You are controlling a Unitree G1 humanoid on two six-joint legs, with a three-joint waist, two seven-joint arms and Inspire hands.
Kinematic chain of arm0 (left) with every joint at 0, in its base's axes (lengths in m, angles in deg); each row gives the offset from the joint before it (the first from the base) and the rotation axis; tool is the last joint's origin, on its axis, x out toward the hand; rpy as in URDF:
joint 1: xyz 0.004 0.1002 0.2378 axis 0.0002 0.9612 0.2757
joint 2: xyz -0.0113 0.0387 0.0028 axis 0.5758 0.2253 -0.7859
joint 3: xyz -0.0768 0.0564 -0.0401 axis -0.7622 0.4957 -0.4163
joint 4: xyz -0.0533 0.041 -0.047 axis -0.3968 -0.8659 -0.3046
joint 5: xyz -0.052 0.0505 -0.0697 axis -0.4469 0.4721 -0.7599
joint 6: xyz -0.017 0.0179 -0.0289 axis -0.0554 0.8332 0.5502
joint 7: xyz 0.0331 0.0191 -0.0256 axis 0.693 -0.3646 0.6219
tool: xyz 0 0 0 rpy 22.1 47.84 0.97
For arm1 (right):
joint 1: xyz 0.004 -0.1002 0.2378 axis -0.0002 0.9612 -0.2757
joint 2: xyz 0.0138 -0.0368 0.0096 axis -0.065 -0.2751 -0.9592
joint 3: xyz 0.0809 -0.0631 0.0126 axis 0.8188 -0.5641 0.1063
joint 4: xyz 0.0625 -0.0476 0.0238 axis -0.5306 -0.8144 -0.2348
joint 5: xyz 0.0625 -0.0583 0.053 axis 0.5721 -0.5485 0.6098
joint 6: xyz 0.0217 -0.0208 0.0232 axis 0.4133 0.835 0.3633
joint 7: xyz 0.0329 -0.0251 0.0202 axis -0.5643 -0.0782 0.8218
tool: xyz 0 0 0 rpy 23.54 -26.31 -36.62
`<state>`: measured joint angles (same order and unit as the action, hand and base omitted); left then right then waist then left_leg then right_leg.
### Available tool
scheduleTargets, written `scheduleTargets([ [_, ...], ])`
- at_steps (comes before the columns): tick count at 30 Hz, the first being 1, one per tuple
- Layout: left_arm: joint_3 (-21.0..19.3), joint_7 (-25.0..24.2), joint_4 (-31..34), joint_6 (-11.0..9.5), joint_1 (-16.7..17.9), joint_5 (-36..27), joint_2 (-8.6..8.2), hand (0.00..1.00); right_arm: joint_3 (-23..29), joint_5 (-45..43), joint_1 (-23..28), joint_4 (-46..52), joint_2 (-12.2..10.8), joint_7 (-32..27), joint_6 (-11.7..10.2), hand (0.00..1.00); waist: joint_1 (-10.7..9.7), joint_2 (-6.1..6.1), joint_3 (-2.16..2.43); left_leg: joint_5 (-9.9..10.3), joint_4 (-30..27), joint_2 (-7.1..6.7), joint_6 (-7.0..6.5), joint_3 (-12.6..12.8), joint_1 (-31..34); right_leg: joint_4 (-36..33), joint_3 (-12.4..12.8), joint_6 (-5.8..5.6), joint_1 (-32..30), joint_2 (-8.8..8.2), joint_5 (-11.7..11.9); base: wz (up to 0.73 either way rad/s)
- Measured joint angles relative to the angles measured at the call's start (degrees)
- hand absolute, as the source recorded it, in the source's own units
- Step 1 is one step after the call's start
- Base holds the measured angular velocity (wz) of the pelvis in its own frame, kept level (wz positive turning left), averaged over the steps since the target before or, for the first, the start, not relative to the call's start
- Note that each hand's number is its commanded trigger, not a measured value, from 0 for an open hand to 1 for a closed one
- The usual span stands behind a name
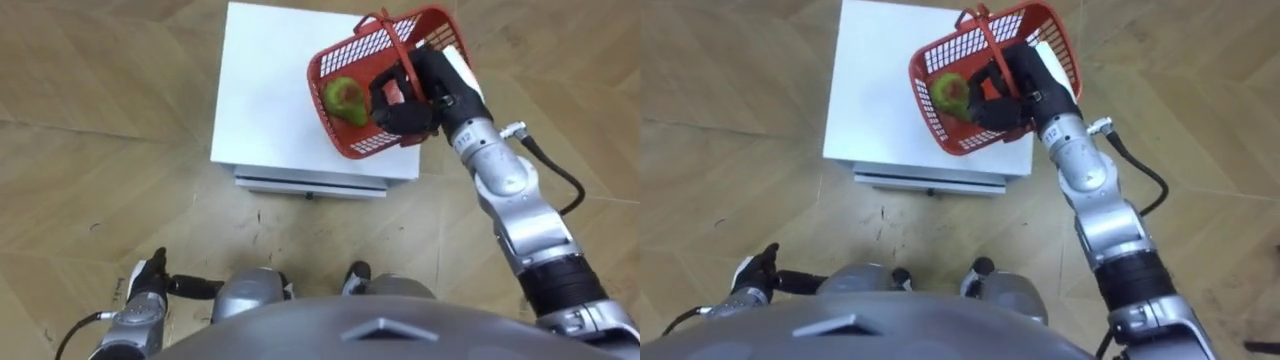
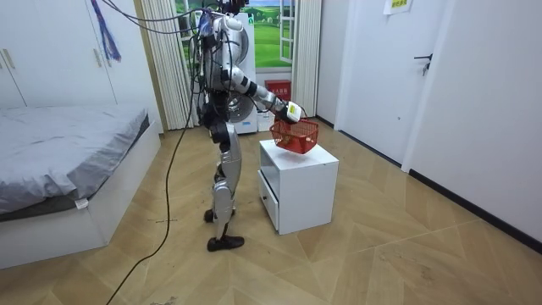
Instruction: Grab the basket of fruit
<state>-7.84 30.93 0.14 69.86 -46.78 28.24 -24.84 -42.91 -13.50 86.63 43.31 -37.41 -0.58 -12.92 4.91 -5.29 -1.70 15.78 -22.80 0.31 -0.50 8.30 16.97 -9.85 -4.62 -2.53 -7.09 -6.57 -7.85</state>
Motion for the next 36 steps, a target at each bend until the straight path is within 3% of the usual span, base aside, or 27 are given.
scheduleTargets([
  [1,0.78,-0.35,-0.21,-0.55,-0.54,0.77,0.30,0.00,1.13,0.25,-0.98,-2.91,0.47,-0.68,-0.38,1.00,0.61,1.14,0.43,-6.78,1.84,1.68,-3.23,1.31,4.39,-1.37,-0.39,-1.36,-1.42,0.28,-1.16,0.24],
  [2,0.72,-0.20,-1.59,-0.40,-0.94,1.97,0.83,0.00,1.23,-0.73,-2.26,-5.93,-0.26,-1.30,0.14,1.00,2.68,0.26,0.74,-7.02,1.18,1.71,-3.03,2.88,4.55,-2.23,-1.99,-1.91,-2.42,-0.22,-1.59,0.00],
  [5,0.84,-0.05,-5.34,1.23,-0.92,3.79,1.13,0.00,1.11,-1.90,-4.07,-6.99,-0.25,-2.13,0.04,1.00,4.70,0.40,0.59,-7.03,2.74,1.04,-3.06,2.38,3.39,-0.63,-7.54,-1.90,-1.82,-0.24,-0.51,-0.12],
  [8,1.68,0.35,-6.00,3.30,-0.78,5.10,0.98,0.00,1.15,-0.52,-7.92,-10.89,-0.22,-4.15,-0.47,1.00,4.70,1.01,0.24,-7.11,3.44,0.90,-3.18,2.22,3.00,-0.01,-8.81,-1.97,-0.90,-0.22,-0.55,0.03],
  [13,1.67,0.04,-4.99,4.63,-0.93,7.11,-0.06,0.00,1.73,1.01,-11.39,-14.84,0.11,-4.13,-0.40,1.00,4.93,1.88,-0.01,-7.48,3.64,1.12,-3.13,1.35,3.66,-2.32,-10.42,-1.60,-2.18,-0.19,-0.87,0.04],
  [23,1.67,-4.38,-3.46,8.23,-1.08,8.93,0.12,0.00,1.71,1.17,-13.94,-16.70,0.51,-4.15,0.38,1.00,5.31,1.90,0.10,-8.19,3.38,0.95,-3.43,0.48,5.25,-4.42,-14.66,-1.53,-4.36,-0.93,-0.86,0.03],
  [30,1.95,-4.67,-2.38,8.71,-1.19,8.89,0.58,0.00,-0.81,2.03,-16.58,-21.54,0.50,-2.76,1.56,1.00,5.58,1.56,0.30,-8.40,3.64,0.89,-3.47,0.61,5.65,-5.12,-15.96,-1.53,-5.10,-1.25,-0.86,0.00],
  [31,1.95,-4.65,-2.38,8.71,-1.35,8.89,0.66,0.00,-1.15,2.59,-16.59,-21.90,0.47,-2.40,1.56,0.85,5.88,1.47,0.32,-8.40,3.63,0.90,-3.47,0.60,5.64,-5.08,-16.04,-1.53,-5.08,-1.24,-0.86,0.00],
  [32,1.95,-4.64,-2.38,8.72,-1.51,8.89,0.68,0.00,-1.35,3.29,-16.60,-22.23,0.34,-2.33,1.56,0.27,6.09,1.38,0.31,-8.40,3.63,0.90,-3.47,0.60,5.64,-5.02,-16.06,-1.52,-5.05,-1.24,-0.86,0.00],
  [33,1.95,-4.64,-2.40,8.72,-1.57,8.87,0.68,0.00,-1.55,3.54,-16.66,-22.49,0.34,-2.27,1.55,0.04,6.21,1.34,0.30,-8.40,3.63,0.90,-3.47,0.60,5.64,-5.01,-16.07,-1.52,-5.04,-1.24,-0.86,0.00],
  [36,1.95,-4.64,-2.51,8.73,-1.71,8.82,0.69,0.00,-1.84,5.32,-17.71,-25.08,0.29,-1.50,1.62,0.00,6.54,1.14,0.26,-8.40,3.50,0.90,-3.47,0.48,5.82,-5.01,-16.37,-1.52,-5.04,-1.23,-0.86,0.00],
])
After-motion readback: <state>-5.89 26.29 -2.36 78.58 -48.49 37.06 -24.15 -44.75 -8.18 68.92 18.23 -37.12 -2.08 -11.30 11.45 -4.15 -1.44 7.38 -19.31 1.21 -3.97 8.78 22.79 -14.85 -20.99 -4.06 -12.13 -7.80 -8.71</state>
